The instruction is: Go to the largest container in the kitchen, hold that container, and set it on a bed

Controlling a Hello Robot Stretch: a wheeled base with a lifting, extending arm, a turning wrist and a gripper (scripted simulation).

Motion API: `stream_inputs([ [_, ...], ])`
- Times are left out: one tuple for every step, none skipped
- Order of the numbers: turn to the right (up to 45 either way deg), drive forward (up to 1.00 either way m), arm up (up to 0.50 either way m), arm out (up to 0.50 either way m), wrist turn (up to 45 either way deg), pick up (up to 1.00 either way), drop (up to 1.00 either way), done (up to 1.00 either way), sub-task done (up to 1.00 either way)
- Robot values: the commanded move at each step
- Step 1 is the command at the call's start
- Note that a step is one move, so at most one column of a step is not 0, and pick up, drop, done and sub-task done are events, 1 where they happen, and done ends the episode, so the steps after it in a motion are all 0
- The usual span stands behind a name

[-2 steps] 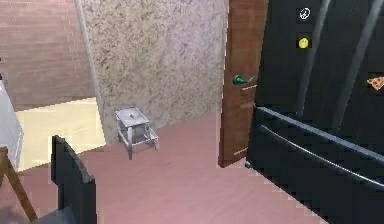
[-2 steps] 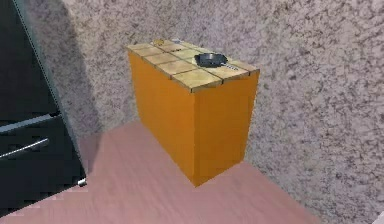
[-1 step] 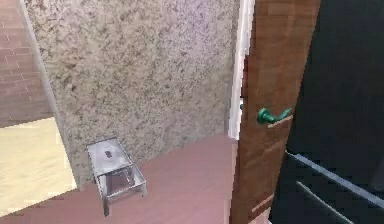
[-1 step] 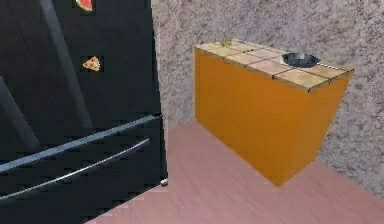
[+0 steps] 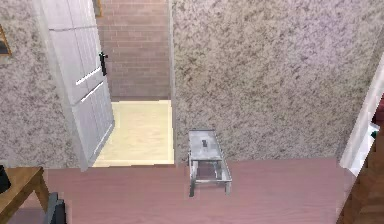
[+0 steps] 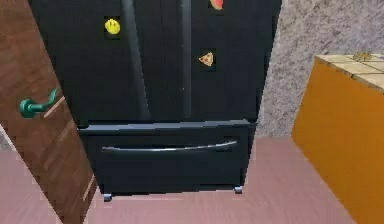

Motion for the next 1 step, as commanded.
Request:
stream_inputs([
  [0.0, 0.45, 0.0, 0.0, 0.0, 0.0, 0.0, 0.0, 0.0],
])
